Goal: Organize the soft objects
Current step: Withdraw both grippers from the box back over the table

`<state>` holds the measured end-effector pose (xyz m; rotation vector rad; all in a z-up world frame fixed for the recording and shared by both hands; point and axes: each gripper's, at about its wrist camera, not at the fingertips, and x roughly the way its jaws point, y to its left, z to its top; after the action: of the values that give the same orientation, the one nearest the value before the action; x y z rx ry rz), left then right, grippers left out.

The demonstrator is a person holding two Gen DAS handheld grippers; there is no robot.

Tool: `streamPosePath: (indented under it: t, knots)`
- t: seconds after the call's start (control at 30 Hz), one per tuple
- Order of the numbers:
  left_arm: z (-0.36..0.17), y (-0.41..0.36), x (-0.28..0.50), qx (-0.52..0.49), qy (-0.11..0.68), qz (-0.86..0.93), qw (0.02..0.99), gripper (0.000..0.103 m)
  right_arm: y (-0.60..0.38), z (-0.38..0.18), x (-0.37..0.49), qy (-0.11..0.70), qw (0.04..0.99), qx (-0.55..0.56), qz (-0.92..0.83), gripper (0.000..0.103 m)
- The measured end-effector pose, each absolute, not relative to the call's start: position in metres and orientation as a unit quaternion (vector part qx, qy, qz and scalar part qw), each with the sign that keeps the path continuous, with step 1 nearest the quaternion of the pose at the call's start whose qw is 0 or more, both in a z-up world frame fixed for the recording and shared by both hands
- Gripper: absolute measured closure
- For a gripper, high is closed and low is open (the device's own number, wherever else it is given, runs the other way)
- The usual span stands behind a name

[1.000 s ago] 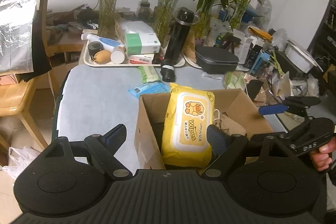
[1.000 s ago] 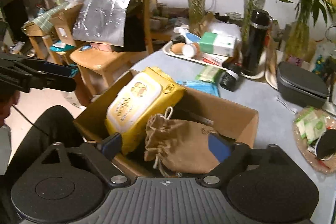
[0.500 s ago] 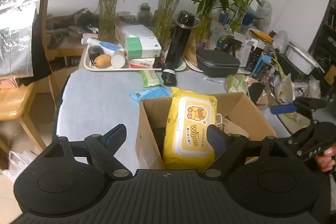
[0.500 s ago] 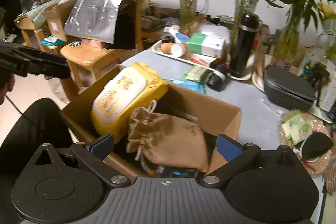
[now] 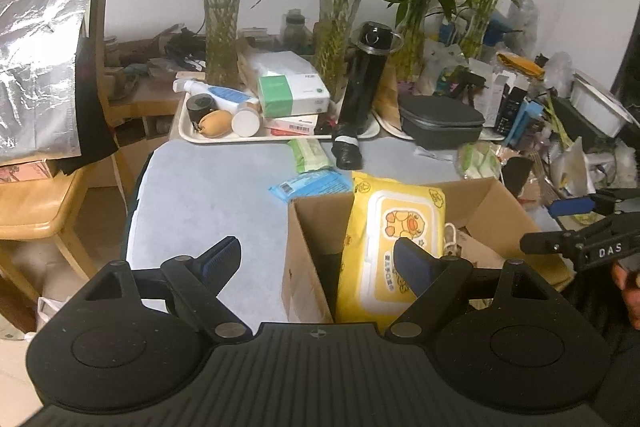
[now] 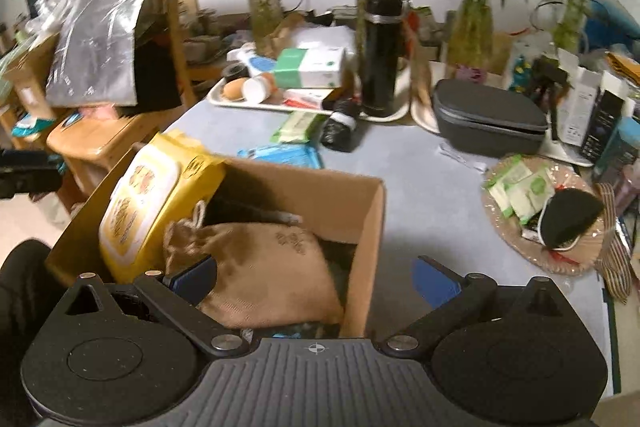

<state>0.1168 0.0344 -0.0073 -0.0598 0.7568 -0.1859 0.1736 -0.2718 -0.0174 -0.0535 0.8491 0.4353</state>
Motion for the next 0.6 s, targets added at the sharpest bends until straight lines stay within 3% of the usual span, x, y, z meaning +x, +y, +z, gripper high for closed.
streamPosePath:
  t: [0.6]
  knots:
    - [0.008, 0.036, 0.169, -0.013, 0.315, -0.134, 0.940, 0.019, -0.296, -0.008, 0.246, 0.376, 0.910, -0.006, 0.174, 0.000]
